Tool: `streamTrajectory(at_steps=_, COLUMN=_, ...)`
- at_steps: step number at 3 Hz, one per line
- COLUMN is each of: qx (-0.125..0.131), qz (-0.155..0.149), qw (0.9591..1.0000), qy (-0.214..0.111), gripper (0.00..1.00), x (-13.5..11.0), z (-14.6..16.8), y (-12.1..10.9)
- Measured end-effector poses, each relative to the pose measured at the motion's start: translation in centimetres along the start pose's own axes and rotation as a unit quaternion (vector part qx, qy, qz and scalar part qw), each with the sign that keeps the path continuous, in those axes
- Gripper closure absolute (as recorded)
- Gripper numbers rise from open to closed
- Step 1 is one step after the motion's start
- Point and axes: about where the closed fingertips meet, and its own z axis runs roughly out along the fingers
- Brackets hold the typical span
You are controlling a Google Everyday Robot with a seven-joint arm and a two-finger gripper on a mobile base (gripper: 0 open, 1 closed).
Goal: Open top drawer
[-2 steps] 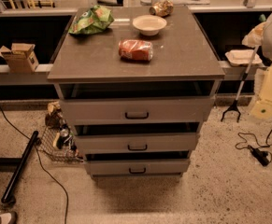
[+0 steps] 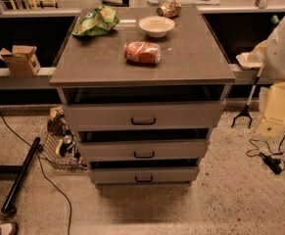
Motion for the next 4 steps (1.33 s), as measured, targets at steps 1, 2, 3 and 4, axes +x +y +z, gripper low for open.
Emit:
streamTrajectory(at_steps=1, qx=-0.043, qz=-0.015, qw=0.9989, qy=0.009, gripper=0.00, x=0.9, z=6.6, y=1.6)
streamTrajectory(at_steps=2, qx=-0.098, qz=-0.011, qw=0.9951, qy=-0.004, gripper=0.00, x=2.2, z=15.8, y=3.8)
streamTrajectory(at_steps=3, qx=-0.098, qz=-0.011, qw=0.9951, qy=-0.004, gripper=0.00, x=2.2, z=15.8, y=3.8)
streamTrajectory(at_steps=4, qx=-0.098, qz=-0.028, qw=0.9948, qy=-0.002, gripper=0.00, x=1.5, z=18.2, y=3.0)
